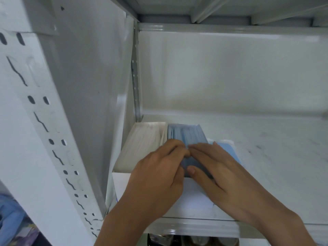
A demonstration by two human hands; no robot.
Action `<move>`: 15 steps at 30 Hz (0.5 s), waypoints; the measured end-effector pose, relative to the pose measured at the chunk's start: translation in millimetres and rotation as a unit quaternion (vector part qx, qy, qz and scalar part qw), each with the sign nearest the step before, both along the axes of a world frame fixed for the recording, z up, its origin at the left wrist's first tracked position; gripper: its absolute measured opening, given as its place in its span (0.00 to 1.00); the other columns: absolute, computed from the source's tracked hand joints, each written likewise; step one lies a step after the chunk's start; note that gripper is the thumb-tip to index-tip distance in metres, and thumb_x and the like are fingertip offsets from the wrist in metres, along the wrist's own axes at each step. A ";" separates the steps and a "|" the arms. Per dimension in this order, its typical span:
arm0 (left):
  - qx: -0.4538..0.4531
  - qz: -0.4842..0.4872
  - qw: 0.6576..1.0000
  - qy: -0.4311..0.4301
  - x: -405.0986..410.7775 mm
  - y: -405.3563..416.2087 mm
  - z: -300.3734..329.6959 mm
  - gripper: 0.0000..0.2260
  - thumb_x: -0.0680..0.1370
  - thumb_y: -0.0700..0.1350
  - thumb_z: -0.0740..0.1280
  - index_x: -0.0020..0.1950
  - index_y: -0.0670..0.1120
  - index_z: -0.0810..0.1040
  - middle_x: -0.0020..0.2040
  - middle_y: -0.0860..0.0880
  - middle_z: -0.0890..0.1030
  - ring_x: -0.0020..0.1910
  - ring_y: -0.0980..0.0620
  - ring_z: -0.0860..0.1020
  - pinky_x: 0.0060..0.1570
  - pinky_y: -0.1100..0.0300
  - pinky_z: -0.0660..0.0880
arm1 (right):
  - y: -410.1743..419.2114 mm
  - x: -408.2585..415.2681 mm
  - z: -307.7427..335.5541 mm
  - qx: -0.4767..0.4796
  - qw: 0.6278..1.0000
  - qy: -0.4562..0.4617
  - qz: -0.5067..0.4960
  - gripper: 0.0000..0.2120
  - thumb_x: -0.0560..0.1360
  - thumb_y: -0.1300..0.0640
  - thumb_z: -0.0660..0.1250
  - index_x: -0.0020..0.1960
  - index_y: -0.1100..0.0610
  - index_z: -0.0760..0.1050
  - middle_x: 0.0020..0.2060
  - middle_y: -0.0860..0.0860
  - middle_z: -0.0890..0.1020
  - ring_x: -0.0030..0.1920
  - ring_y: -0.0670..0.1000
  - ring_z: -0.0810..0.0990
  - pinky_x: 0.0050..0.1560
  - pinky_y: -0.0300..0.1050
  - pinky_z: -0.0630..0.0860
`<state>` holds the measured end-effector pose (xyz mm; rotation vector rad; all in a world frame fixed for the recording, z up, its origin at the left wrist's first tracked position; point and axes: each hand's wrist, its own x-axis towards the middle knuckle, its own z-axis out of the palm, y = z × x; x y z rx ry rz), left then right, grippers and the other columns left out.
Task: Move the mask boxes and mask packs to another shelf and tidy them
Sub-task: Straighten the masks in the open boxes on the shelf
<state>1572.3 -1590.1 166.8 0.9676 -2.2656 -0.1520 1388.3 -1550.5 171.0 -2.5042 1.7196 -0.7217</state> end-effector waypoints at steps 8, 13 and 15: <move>-0.062 0.058 0.996 0.027 12.1 11.5 0.6 0.11 0.78 0.44 0.60 0.56 0.48 0.79 0.51 0.54 0.81 0.46 0.54 0.78 0.44 0.57 0.78 | -4.1 1.1 -1.5 0.022 0.997 0.066 -0.043 0.30 0.79 0.31 0.39 0.72 0.38 0.68 0.64 0.40 0.68 0.69 0.41 0.62 0.76 0.52 0.54; -0.034 0.172 0.982 -0.066 36.7 6.6 4.1 0.16 0.83 0.55 0.51 0.52 0.54 0.78 0.47 0.57 0.80 0.42 0.53 0.77 0.46 0.53 0.77 | -3.7 0.2 -7.1 0.036 0.998 0.003 -0.050 0.36 0.76 0.27 0.39 0.75 0.40 0.65 0.75 0.37 0.58 0.76 0.39 0.53 0.77 0.42 0.53; -0.028 0.157 0.984 -0.078 38.1 5.0 0.4 0.20 0.84 0.57 0.48 0.50 0.54 0.78 0.44 0.58 0.80 0.41 0.54 0.77 0.48 0.54 0.76 | -5.3 -0.2 -9.3 0.034 0.999 -0.002 -0.034 0.35 0.76 0.26 0.39 0.75 0.40 0.64 0.75 0.34 0.57 0.76 0.35 0.51 0.78 0.42 0.54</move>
